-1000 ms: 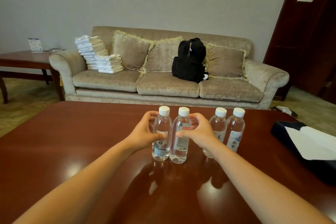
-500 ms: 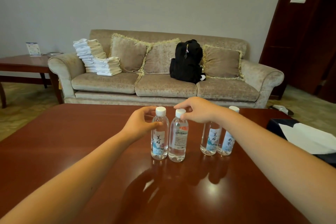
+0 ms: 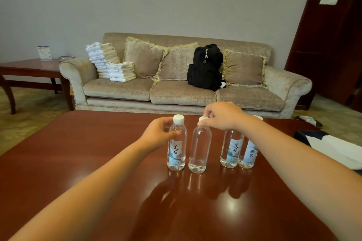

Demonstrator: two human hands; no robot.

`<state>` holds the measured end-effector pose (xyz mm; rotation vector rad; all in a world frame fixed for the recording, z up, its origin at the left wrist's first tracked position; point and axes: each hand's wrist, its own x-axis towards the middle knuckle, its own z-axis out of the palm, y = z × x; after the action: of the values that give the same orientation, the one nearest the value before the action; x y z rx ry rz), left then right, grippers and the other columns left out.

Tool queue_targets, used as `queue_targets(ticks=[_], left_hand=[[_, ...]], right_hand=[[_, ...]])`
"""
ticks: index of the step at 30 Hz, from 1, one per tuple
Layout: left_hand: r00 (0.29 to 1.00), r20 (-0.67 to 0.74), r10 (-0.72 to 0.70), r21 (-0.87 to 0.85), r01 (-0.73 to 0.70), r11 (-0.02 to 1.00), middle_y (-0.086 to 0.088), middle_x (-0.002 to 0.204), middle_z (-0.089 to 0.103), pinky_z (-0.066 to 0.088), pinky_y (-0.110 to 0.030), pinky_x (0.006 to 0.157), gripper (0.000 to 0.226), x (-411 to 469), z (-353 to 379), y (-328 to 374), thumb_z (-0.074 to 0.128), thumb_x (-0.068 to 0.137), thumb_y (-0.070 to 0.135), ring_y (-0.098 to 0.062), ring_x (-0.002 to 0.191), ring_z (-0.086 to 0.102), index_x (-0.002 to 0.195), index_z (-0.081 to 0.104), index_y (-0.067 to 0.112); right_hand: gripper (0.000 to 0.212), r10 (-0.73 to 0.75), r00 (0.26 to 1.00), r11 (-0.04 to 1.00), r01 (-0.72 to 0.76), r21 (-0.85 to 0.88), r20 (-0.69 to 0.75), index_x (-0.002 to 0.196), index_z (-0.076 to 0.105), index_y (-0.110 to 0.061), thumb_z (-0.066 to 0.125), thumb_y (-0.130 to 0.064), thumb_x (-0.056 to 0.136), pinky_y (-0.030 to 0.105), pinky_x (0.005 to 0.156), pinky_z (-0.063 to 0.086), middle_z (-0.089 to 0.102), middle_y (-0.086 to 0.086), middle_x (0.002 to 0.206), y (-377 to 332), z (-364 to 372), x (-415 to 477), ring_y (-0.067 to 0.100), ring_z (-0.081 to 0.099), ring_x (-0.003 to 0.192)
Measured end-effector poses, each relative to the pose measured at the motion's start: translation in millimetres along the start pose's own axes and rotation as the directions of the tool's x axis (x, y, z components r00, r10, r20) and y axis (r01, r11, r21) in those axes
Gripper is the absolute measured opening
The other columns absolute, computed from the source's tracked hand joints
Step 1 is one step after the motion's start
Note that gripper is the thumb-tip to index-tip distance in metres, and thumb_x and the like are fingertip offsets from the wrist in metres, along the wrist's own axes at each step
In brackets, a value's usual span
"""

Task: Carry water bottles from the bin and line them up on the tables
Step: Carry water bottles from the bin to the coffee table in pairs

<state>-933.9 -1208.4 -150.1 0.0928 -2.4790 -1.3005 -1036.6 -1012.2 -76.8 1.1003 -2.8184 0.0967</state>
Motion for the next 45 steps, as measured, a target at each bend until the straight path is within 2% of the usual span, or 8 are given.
queue_targets(ticks=[3, 14, 20, 24, 30, 35, 39, 45], left_hand=[[1.0, 0.007, 0.025, 0.014, -0.025, 1.0, 0.006, 0.113, 0.069, 0.051, -0.039, 0.096, 0.041, -1, 1, 0, 0.071, 0.088, 0.013, -0.012, 0.105, 0.062, 0.128, 0.062, 0.019], [0.997, 0.023, 0.08, 0.06, -0.081, 0.995, 0.01, 0.111, 0.069, 0.048, -0.028, 0.09, 0.036, -3, 2, 1, 0.066, 0.091, 0.011, -0.005, 0.099, 0.061, 0.125, 0.064, 0.022], [1.0, 0.0, 0.031, 0.01, -0.031, 0.999, 0.012, 0.109, 0.069, 0.05, -0.031, 0.09, 0.04, -2, 2, 0, 0.071, 0.087, 0.013, -0.008, 0.102, 0.062, 0.126, 0.064, 0.022], [1.0, 0.01, -0.012, -0.028, 0.012, 1.0, 0.008, 0.108, 0.071, 0.054, -0.034, 0.092, 0.051, 0, 1, -6, 0.081, 0.078, 0.019, -0.007, 0.102, 0.066, 0.126, 0.064, 0.023], [1.0, 0.013, 0.025, -0.001, -0.025, 1.0, 0.016, 0.096, 0.065, 0.046, -0.006, 0.065, 0.048, 6, 14, 0, 0.083, 0.076, 0.013, 0.007, 0.086, 0.061, 0.118, 0.062, 0.024], [1.0, 0.009, 0.017, -0.002, -0.017, 1.0, 0.005, 0.11, 0.067, 0.053, -0.026, 0.085, 0.055, 17, 30, 4, 0.085, 0.074, 0.019, -0.007, 0.1, 0.063, 0.123, 0.061, 0.022], [0.999, 0.024, 0.028, -0.007, -0.028, 1.0, 0.007, 0.104, 0.067, 0.051, -0.021, 0.08, 0.054, 24, 41, 10, 0.084, 0.075, 0.017, -0.004, 0.095, 0.062, 0.123, 0.061, 0.019], [0.999, 0.01, 0.039, -0.012, -0.039, 0.999, 0.006, 0.111, 0.067, 0.051, -0.032, 0.092, 0.051, 27, 55, 14, 0.083, 0.076, 0.019, -0.011, 0.108, 0.062, 0.122, 0.061, 0.021]], right_hand=[[0.051, 0.012, 0.998, 0.998, -0.015, -0.055, -0.062, 0.086, 0.057, -0.019, 0.055, -0.069, 0.086, 0.04, 0.097, 0.037, 0.063, -0.003, 0.075, -2, 4, 0, 0.018, 0.06, 0.076], [0.069, 0.083, 0.987, 0.983, -0.104, -0.154, -0.139, 0.071, 0.055, -0.018, 0.041, -0.084, 0.08, 0.043, 0.1, 0.03, 0.062, -0.002, 0.067, -12, 8, 2, 0.018, 0.061, 0.072], [0.038, -0.043, 0.999, 0.998, 0.044, 0.053, -0.01, 0.115, 0.069, -0.037, 0.067, -0.059, 0.083, 0.04, 0.099, 0.024, 0.066, -0.016, 0.112, -2, 2, -6, 0.012, 0.056, 0.112], [0.027, -0.095, 0.995, 0.995, 0.096, 0.033, -0.031, 0.106, 0.071, -0.04, 0.071, -0.052, 0.083, 0.037, 0.095, 0.021, 0.063, -0.022, 0.101, 1, 2, -6, 0.01, 0.054, 0.107], [0.02, -0.113, 0.993, 0.993, 0.115, 0.038, -0.037, 0.096, 0.073, -0.039, 0.073, -0.052, 0.081, 0.038, 0.097, 0.021, 0.062, -0.022, 0.079, 10, 0, -2, 0.009, 0.052, 0.097], [0.013, -0.089, 0.995, 0.996, 0.09, 0.025, -0.043, 0.088, 0.073, -0.039, 0.073, -0.051, 0.082, 0.04, 0.102, 0.021, 0.056, -0.019, 0.068, 23, -2, -4, 0.013, 0.049, 0.095], [0.014, -0.062, 0.997, 0.997, 0.063, 0.034, -0.044, 0.091, 0.074, -0.037, 0.072, -0.048, 0.083, 0.041, 0.103, 0.02, 0.056, -0.017, 0.068, 34, -1, -7, 0.015, 0.048, 0.097], [0.014, -0.02, 0.999, 0.999, 0.021, 0.029, -0.04, 0.098, 0.074, -0.039, 0.07, -0.046, 0.086, 0.042, 0.107, 0.018, 0.054, -0.016, 0.075, 45, -1, -8, 0.019, 0.045, 0.105]])
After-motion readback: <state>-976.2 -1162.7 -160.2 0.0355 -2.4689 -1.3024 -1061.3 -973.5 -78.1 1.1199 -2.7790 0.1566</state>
